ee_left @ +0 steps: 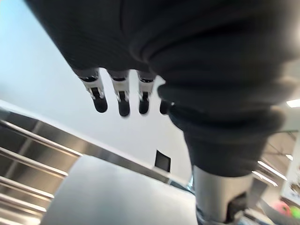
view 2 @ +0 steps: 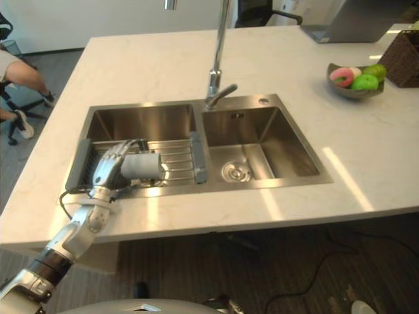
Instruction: Walk over to the sink, pick up the cup, carry it to the dishwasher, place the cup inside the dishwasher, then close the dishwasher door
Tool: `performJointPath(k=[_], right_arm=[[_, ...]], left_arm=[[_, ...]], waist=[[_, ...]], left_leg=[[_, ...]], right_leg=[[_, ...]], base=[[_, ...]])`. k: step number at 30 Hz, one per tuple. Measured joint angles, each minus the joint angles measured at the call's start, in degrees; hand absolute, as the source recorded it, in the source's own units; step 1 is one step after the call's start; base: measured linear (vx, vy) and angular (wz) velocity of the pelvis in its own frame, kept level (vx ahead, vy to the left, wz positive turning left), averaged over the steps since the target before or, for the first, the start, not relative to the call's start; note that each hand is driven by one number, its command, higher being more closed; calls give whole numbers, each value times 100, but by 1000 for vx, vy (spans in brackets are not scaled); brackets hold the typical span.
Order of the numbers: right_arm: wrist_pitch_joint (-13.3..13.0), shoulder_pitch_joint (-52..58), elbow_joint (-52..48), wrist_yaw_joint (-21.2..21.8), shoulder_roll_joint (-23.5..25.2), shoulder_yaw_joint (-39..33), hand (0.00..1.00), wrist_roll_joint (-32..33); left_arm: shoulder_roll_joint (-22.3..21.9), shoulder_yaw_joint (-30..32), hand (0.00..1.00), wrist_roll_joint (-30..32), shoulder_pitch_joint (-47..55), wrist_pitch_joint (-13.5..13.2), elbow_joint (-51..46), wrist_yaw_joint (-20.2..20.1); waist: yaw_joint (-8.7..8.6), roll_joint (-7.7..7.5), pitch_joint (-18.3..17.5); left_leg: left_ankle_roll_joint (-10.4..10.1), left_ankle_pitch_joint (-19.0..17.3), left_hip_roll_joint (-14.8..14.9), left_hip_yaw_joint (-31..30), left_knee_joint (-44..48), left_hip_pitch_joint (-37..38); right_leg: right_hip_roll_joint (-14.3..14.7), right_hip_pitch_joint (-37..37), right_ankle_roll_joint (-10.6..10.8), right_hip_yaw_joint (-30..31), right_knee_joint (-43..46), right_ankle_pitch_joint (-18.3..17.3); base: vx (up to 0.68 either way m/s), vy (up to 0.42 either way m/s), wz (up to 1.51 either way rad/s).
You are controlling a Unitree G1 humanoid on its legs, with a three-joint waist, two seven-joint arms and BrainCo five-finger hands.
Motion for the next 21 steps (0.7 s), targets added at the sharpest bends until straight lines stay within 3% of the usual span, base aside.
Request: performJointPath(k=[1, 5, 16, 19, 21], right_arm=[[0, -7, 1, -1, -1, 27, 0, 4], [1, -32, 8, -11, -4, 51, 0, 12], [11, -159, 191, -37, -81, 177, 0, 61], [13, -162, 190, -36, -110, 183, 0, 58], [11, -163, 185, -35, -133, 183, 0, 58]], left_arm=[[50, -129, 0, 0, -145, -71, 107, -323], [59, -168, 0, 7, -325, -165, 295, -594], [197, -326, 0, 331, -514, -153, 659, -585], [140, -342, 0, 433, -616, 77, 814, -953], [95, -373, 0, 433, -747, 368, 942, -1491]], waist=[[-18, -13, -8], [-61, -5, -16], [-175, 30, -45], [-214, 32, -46], [-263, 67, -66]], left_leg=[[-35, -21, 2, 0, -1, 0], [-47, -26, 20, -1, -2, 1], [-68, -43, 56, 16, -2, 73], [-90, -58, 57, 5, -2, 78], [-89, -61, 57, -14, -4, 80]], right_leg=[[0, -3, -2, 0, -1, 0], [17, -15, -8, 2, -2, 4], [52, 27, 29, 18, -2, 25], [52, 24, 31, 26, -2, 26], [53, 12, -6, 39, -3, 6]], base=[[-64, -5, -2], [-28, -7, -2], [-11, -5, -1], [-56, -6, -3], [-49, -8, -4]])
